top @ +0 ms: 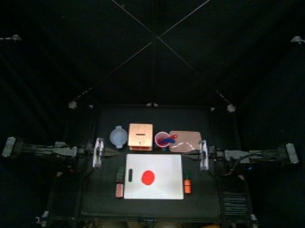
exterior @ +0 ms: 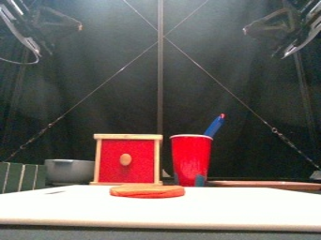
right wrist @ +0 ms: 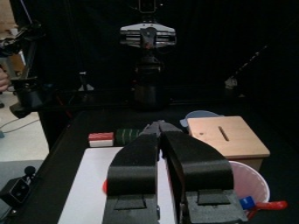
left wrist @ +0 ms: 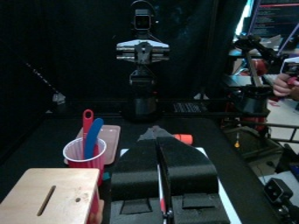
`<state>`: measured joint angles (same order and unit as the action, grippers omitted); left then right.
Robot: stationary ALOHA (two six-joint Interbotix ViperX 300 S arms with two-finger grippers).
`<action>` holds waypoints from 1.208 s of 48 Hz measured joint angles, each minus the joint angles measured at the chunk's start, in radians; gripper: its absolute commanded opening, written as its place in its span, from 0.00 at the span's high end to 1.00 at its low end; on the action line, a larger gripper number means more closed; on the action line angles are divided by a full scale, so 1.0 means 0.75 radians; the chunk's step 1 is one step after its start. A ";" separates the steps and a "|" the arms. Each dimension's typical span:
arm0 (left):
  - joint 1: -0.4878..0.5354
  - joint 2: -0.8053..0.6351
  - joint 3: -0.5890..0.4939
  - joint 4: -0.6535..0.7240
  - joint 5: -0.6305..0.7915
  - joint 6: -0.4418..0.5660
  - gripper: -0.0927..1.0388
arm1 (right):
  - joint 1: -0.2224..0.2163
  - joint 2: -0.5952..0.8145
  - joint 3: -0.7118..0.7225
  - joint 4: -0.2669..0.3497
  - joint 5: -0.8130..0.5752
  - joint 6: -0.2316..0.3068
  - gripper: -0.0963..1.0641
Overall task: Get the cutter from the drawer then cut the dough then place the extra dough in the bowl
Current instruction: Open the drawer
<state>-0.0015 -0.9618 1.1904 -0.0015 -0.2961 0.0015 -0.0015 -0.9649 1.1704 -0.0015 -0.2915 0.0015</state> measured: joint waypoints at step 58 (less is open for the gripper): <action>-0.307 1.235 -0.184 -1.289 -0.822 -0.133 0.43 | -0.450 1.757 -1.049 -0.415 -0.340 -0.016 0.98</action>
<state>-0.2316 -0.0353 1.0523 -0.9679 -0.9127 -0.0982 -0.3390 0.3528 0.3835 -0.3129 -0.5461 -0.0107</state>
